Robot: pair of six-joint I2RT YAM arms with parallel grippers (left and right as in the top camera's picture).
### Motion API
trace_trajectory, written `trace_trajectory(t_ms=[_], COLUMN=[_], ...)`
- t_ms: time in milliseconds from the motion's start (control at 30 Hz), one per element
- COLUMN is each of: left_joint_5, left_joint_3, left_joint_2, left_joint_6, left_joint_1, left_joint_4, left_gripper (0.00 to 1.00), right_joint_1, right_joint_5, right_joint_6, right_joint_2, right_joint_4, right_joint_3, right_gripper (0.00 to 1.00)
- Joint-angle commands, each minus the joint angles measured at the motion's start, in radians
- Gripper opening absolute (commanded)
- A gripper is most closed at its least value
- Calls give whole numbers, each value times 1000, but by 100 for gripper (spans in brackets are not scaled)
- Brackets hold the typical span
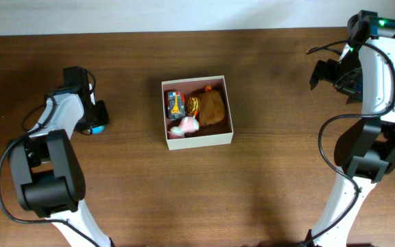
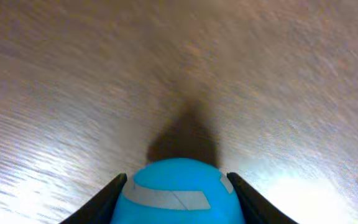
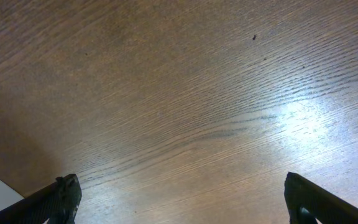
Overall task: Pack container
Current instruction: 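Carry the blue ball over the box and lower it in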
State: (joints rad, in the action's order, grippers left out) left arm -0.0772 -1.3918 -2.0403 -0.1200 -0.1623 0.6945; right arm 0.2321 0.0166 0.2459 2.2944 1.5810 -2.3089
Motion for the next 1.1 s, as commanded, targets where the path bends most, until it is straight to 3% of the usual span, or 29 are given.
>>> trace_trajectory(t_ms=[0, 200, 300, 400, 533, 767, 1067], left_joint_5=[169, 325, 505, 782, 927, 882, 479], left_joint_3=[-69, -211, -267, -304, -306, -301, -297], left_joint_2=[1, 43, 83, 132, 183, 188, 161], left_joint_6=[2, 27, 135, 320, 433, 546, 526], left_joint_1=[1, 2, 5, 17, 58, 254, 571], left_joint_4=[76, 230, 286, 333, 341, 368, 304], left_gripper=[49, 49, 49, 49, 49, 49, 49], right_joint_1=[-3, -3, -3, -3, -3, -3, -3], right_joint_5=[1, 1, 1, 1, 1, 1, 1], right_joint_6=[-2, -2, -2, -2, -2, -2, -2], right_joint_2=[3, 3, 3, 3, 3, 3, 3], right_joint_4=[-1, -1, -1, -1, -1, -1, -1], right_joint_3=[2, 2, 2, 2, 2, 2, 2], right_gripper=[99, 99, 99, 99, 99, 99, 99])
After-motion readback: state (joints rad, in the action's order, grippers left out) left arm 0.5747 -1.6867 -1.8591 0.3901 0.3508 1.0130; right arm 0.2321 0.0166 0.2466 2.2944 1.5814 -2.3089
